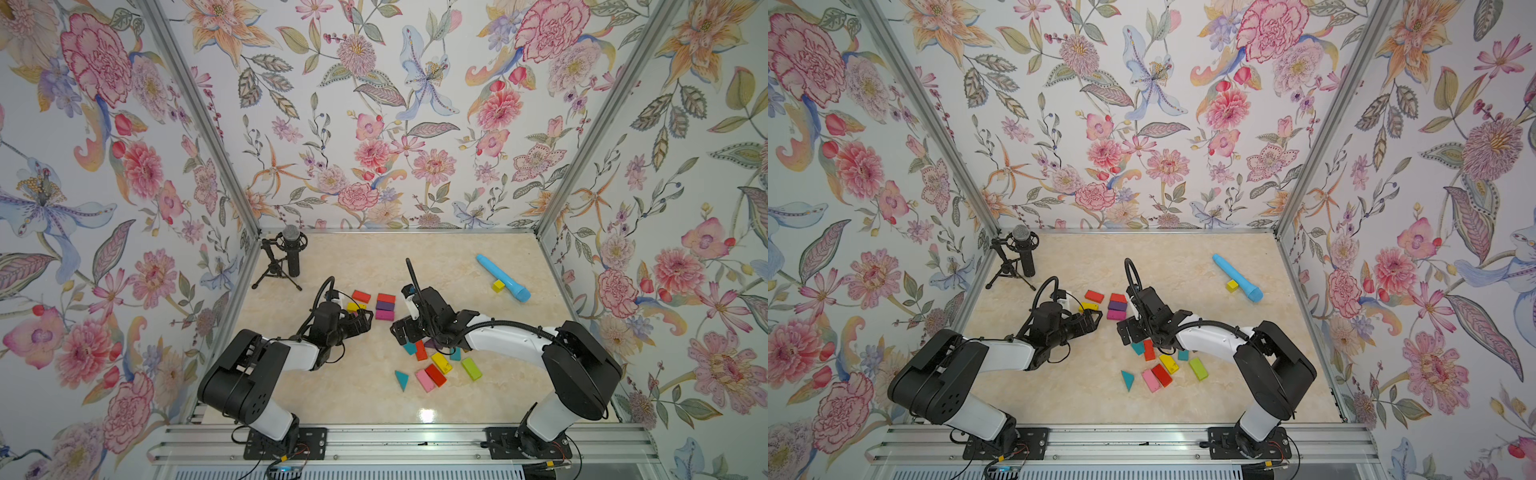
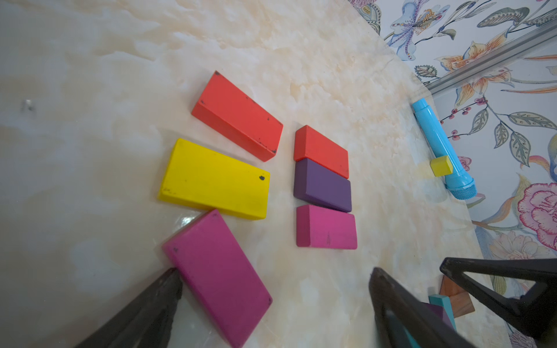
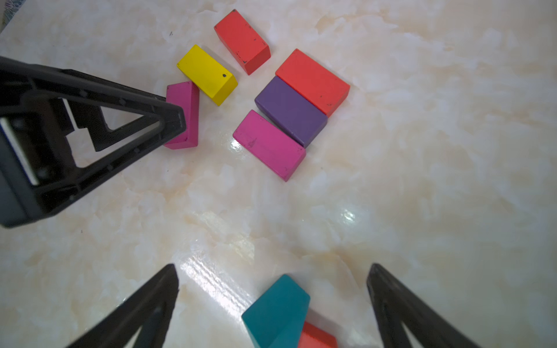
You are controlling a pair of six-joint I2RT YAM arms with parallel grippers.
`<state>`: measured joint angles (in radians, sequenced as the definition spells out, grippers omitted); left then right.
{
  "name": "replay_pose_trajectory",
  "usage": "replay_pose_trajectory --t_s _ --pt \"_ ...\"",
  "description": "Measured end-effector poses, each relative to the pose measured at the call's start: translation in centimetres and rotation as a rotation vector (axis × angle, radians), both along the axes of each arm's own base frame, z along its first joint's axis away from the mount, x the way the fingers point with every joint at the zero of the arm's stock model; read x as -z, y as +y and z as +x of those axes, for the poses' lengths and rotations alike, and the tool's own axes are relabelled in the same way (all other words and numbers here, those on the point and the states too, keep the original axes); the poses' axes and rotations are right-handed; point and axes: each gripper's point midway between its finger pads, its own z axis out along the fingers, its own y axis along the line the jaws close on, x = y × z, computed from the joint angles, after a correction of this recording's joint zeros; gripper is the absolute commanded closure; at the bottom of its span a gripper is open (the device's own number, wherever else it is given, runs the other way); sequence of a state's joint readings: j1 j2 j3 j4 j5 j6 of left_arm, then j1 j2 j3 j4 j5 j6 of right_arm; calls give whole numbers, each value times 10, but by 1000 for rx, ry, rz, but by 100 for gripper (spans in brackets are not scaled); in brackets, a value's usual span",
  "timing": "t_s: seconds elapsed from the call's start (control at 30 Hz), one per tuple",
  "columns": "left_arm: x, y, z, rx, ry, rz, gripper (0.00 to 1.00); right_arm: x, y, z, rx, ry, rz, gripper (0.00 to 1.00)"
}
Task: Assemble a piece of candy with building blocks
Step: Assemble the building block at the center of the board.
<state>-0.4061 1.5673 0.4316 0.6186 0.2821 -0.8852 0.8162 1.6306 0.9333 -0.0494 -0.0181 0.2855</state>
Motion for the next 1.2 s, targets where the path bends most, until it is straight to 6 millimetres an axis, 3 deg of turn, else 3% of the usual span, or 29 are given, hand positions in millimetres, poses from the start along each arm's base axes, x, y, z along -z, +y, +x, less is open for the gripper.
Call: replay_pose_trajectory --t_s 0.1,0.23,0.43,0.73,1.2 --pt "0 1 -4 1 3 -2 1 -4 -3 3 10 -9 9 0" --pt "1 1 -25 13 7 -17 1 -3 -9 3 18 -7 7 0" --pt "-1 -11 -38 36 11 -54 1 -1 -13 4 26 -5 5 0" --pt "-2 -29 -17 35 -11 -111 1 -16 -22 6 47 -35 35 0" --pt "-3 -35 -5 35 -12 -114 1 -12 -28 7 58 -27 30 0"
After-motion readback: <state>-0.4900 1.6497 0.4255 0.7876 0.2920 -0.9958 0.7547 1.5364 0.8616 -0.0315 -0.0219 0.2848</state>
